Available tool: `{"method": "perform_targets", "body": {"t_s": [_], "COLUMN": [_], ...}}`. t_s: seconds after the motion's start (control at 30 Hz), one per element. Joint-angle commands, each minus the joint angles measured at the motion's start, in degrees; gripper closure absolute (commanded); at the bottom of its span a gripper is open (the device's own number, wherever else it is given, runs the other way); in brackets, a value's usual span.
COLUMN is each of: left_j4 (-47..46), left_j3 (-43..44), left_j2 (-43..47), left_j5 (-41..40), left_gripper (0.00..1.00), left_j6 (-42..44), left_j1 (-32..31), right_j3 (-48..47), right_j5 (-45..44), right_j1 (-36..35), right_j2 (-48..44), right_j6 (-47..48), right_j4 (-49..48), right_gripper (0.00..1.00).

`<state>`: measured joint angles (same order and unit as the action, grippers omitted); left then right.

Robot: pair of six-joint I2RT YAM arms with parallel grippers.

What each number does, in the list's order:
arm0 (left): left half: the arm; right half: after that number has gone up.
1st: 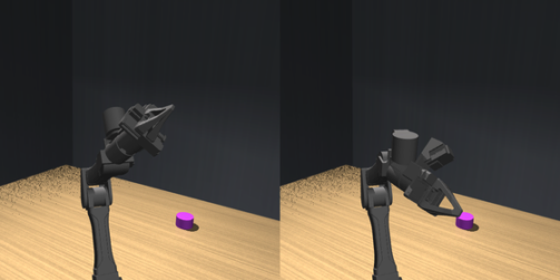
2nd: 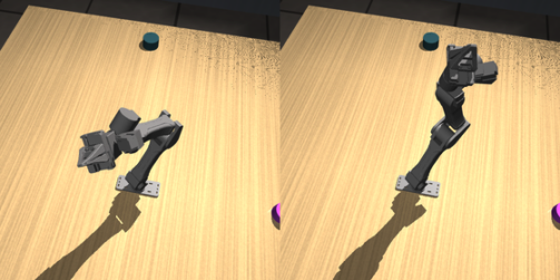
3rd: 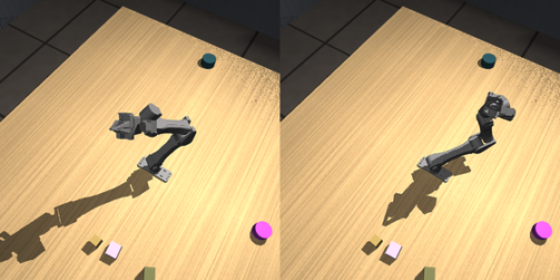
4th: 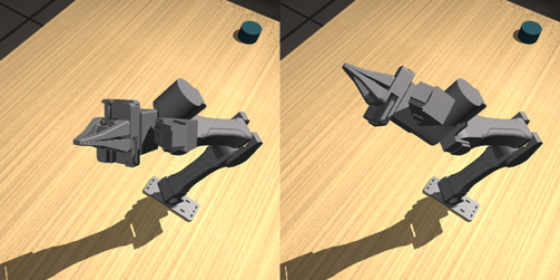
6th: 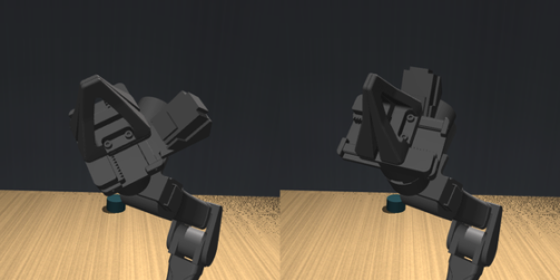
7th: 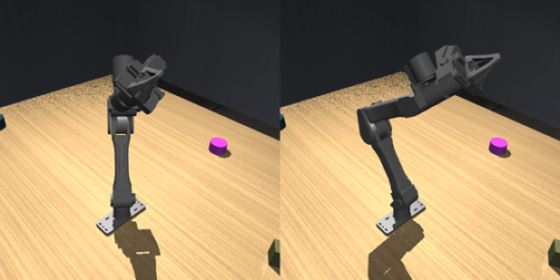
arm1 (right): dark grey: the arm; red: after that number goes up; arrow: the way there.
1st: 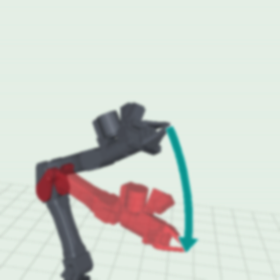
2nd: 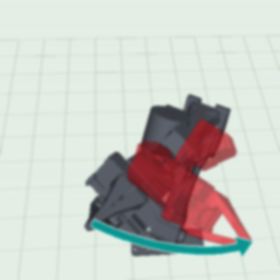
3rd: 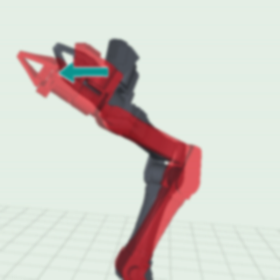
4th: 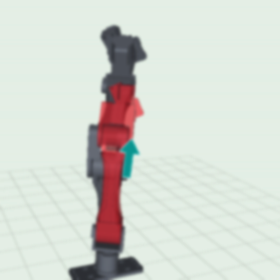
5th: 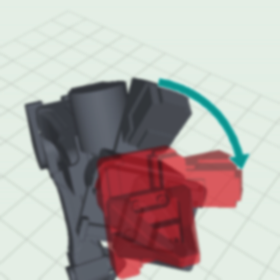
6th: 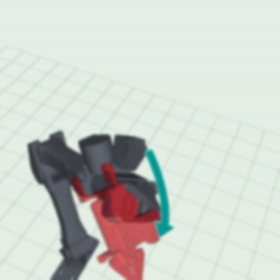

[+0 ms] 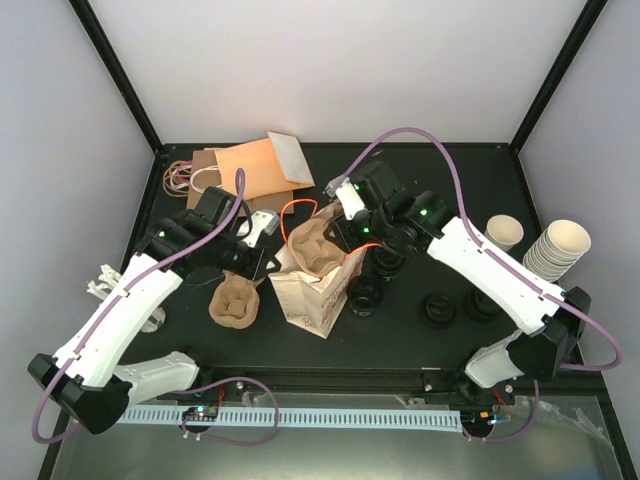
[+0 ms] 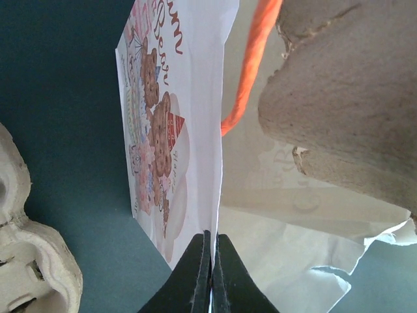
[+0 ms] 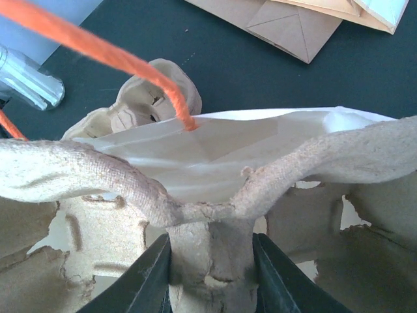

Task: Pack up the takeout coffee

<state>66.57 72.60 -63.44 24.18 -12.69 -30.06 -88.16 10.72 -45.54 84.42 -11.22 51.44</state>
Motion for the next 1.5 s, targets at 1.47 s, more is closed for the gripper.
{"method": "perform_targets", "body": {"t_s": [1.47], "left_j4": [1.29], "left_j3": [3.46], "left_j2": [0.45], "left_j5": [-3.99], "left_gripper": [0.98], "left_j6": [0.07], "left_j1": [0.74], "right_j3": [-5.27], "right_j5": [-21.79], "right_j1": [-8.95], "right_j2": [4.41], "right_j6": [4.52], "right_j4": [11.78], "right_gripper": [0.67]}}
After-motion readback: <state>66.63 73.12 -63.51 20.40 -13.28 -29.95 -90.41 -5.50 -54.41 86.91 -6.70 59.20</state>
